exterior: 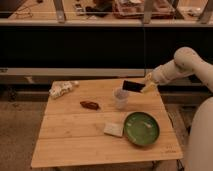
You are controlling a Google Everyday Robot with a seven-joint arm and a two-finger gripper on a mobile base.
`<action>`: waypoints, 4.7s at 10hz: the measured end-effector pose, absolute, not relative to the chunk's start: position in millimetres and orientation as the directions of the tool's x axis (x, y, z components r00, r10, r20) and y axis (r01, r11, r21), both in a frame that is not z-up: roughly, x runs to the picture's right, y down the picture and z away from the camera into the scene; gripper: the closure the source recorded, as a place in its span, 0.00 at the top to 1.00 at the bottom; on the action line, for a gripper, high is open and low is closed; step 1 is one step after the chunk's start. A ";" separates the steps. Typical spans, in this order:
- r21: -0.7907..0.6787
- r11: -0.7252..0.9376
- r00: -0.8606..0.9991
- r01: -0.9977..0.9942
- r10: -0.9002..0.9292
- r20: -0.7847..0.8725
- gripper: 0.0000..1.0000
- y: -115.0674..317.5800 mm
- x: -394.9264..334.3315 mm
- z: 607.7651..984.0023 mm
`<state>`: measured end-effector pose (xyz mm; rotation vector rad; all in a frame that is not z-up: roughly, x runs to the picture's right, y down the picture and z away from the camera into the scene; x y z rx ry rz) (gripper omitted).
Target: Place the eraser in the ceramic cup
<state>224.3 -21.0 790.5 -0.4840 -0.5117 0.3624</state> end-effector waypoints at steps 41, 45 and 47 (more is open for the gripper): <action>-0.559 0.829 0.977 0.026 0.098 0.191 0.00 -39.3 186.8 809.7; -0.559 0.827 0.978 0.058 0.065 0.198 0.00 -40.1 173.9 809.0; -0.560 0.825 0.979 0.074 0.048 0.200 0.00 -39.0 171.2 808.0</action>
